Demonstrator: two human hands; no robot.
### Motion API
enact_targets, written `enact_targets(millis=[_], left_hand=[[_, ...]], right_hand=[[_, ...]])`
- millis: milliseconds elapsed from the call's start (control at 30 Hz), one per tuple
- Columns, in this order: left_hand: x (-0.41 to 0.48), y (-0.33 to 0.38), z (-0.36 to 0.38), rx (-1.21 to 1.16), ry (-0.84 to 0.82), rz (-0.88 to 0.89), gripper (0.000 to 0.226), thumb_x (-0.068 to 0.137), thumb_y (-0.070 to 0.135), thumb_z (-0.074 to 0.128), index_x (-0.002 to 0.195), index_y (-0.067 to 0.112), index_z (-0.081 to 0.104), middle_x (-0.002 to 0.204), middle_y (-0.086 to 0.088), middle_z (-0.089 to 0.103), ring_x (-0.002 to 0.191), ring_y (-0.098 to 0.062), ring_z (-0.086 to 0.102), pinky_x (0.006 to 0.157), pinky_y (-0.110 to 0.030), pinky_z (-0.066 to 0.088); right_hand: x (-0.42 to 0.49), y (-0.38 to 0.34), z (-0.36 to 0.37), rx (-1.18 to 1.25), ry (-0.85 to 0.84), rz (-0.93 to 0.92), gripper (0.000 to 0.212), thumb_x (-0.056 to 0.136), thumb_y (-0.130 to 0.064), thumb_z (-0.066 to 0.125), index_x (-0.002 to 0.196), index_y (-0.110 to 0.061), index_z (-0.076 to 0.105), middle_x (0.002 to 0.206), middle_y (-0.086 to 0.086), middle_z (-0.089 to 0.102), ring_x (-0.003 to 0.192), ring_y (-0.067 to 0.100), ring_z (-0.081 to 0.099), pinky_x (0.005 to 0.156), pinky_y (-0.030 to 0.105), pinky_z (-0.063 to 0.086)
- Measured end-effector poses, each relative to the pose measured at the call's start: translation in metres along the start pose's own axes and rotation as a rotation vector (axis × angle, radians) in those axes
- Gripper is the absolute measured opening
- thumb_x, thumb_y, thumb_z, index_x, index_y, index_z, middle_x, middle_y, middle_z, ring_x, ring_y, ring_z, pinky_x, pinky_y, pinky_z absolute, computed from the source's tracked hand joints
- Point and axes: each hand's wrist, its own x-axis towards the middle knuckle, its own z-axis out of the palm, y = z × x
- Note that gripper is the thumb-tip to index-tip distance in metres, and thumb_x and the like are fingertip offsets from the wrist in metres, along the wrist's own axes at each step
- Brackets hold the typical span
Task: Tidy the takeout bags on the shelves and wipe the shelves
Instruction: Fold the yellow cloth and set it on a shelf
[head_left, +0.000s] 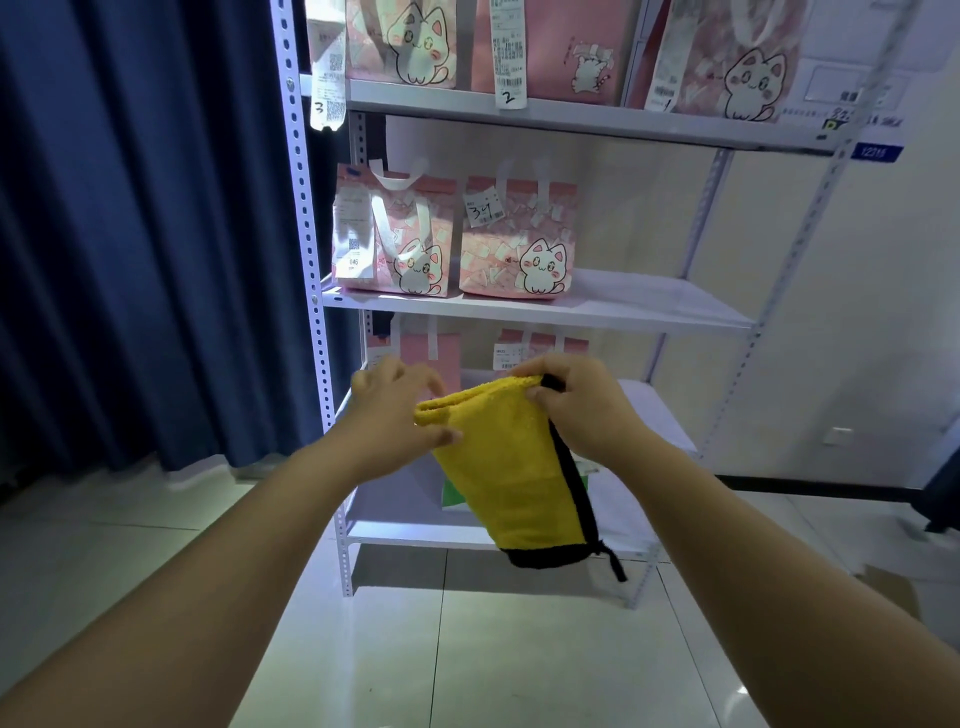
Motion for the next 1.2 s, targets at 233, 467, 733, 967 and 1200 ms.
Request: enact_targets(millis=[233, 467, 733, 967, 1200], left_hand=[[0.005, -0.003, -0.006, 0.043, -0.073, 0.078, 0.025, 0.072, 0.052, 0.07, 0.09, 0.047, 0.053, 0.117, 0.005, 0.042, 0.115, -0.021, 0.029, 0.094, -0.039, 0.029], [0.019, 0.022, -0.009, -0.05, -0.082, 0.129, 0.02, 0.073, 0.039, 0.074, 0.082, 0.024, 0.062, 0.09, 0.007, 0.062, 0.09, -0.014, 0.056, 0.074, -0.029, 0.045], [0.049, 0.056, 0.013, -0.053, -0.042, 0.222, 0.016, 0.078, 0.031, 0.073, 0.072, 0.023, 0.06, 0.073, 0.012, 0.06, 0.074, -0.008, 0.058, 0.063, -0.02, 0.046], [0.095, 0.107, 0.033, -0.038, 0.02, 0.332, 0.017, 0.083, 0.028, 0.066, 0.077, 0.027, 0.05, 0.075, 0.012, 0.056, 0.071, -0.007, 0.052, 0.057, -0.018, 0.039], [0.15, 0.163, 0.071, -0.004, -0.011, 0.409, 0.015, 0.091, 0.023, 0.053, 0.103, 0.016, 0.061, 0.096, 0.007, 0.056, 0.091, -0.014, 0.052, 0.073, -0.026, 0.034]], right_hand=[[-0.004, 0.008, -0.02, 0.123, -0.017, -0.015, 0.024, 0.089, -0.003, 0.056, 0.1, -0.022, 0.067, 0.097, -0.007, 0.06, 0.098, 0.014, 0.054, 0.089, 0.033, 0.046], [-0.003, 0.031, -0.041, 0.203, 0.031, -0.017, 0.034, 0.087, -0.002, 0.058, 0.089, -0.036, 0.064, 0.084, -0.015, 0.06, 0.081, 0.006, 0.056, 0.078, 0.032, 0.047], [-0.003, 0.071, -0.077, 0.173, 0.114, 0.002, 0.038, 0.087, -0.003, 0.059, 0.086, -0.04, 0.063, 0.074, -0.018, 0.06, 0.067, 0.0, 0.054, 0.069, 0.024, 0.045], [0.012, 0.118, -0.123, -0.093, 0.181, 0.0, 0.022, 0.09, -0.009, 0.056, 0.109, -0.015, 0.066, 0.071, -0.021, 0.055, 0.069, 0.007, 0.056, 0.071, 0.024, 0.045], [0.036, 0.167, -0.174, -0.185, 0.182, 0.03, 0.02, 0.092, -0.012, 0.052, 0.104, -0.02, 0.066, 0.072, -0.021, 0.055, 0.069, 0.003, 0.052, 0.064, 0.018, 0.038]])
